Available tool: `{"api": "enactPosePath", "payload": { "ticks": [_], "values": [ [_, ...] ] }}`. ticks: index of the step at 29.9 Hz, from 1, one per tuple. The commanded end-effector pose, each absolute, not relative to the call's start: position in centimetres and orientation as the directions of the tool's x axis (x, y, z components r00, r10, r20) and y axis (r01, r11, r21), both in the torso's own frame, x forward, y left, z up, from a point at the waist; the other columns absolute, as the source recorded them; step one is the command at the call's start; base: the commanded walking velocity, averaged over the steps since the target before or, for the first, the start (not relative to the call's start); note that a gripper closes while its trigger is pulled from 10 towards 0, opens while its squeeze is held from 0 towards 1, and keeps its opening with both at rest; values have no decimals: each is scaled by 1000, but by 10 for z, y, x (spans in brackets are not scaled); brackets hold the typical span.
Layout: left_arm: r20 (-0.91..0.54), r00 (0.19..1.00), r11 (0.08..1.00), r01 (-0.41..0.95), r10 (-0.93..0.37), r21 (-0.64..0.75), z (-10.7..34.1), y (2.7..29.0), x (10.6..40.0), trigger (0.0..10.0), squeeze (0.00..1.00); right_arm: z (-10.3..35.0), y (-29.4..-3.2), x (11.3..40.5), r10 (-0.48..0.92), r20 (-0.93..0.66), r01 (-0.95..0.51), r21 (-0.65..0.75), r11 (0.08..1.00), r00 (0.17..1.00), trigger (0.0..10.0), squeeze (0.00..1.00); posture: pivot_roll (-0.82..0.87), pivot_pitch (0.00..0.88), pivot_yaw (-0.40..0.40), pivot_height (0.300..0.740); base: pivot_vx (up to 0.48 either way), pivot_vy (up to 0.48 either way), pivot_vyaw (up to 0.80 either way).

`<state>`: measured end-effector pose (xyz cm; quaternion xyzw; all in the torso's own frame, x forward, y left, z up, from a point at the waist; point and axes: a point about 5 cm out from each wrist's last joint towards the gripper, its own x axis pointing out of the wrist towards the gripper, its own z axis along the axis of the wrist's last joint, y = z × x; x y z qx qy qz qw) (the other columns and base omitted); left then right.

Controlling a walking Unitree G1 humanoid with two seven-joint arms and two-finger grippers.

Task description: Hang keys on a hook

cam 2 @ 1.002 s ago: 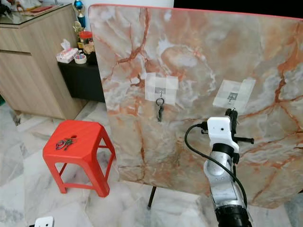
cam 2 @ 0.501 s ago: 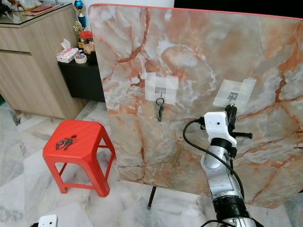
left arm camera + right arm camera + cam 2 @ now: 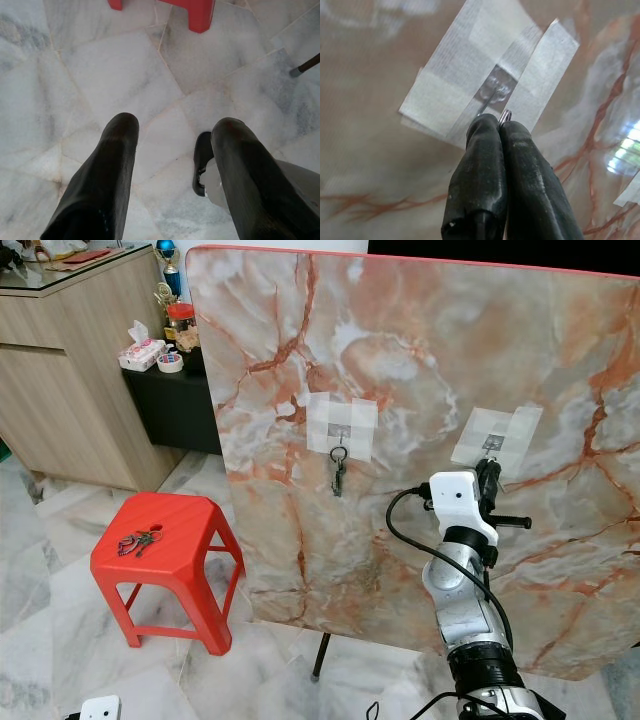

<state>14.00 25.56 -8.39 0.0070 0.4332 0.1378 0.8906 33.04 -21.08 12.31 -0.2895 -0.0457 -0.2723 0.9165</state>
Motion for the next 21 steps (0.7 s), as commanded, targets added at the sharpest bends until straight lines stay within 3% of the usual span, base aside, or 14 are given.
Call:
{"api": "enactPosePath", "payload": {
  "ticks": [1,21],
  "values": [
    [-782,570,962,-235,254,141,-86,257,135,10000,0,123,-213,332,-483,235,529,-518,673,844,10000,0,-1,0,-22,740,0,0,0],
    [-786,564,961,-238,255,141,-86,257,133,10000,0,127,-211,341,-491,231,532,-526,663,840,10000,0,1,0,-21,740,0,0,0]
  ]
}}
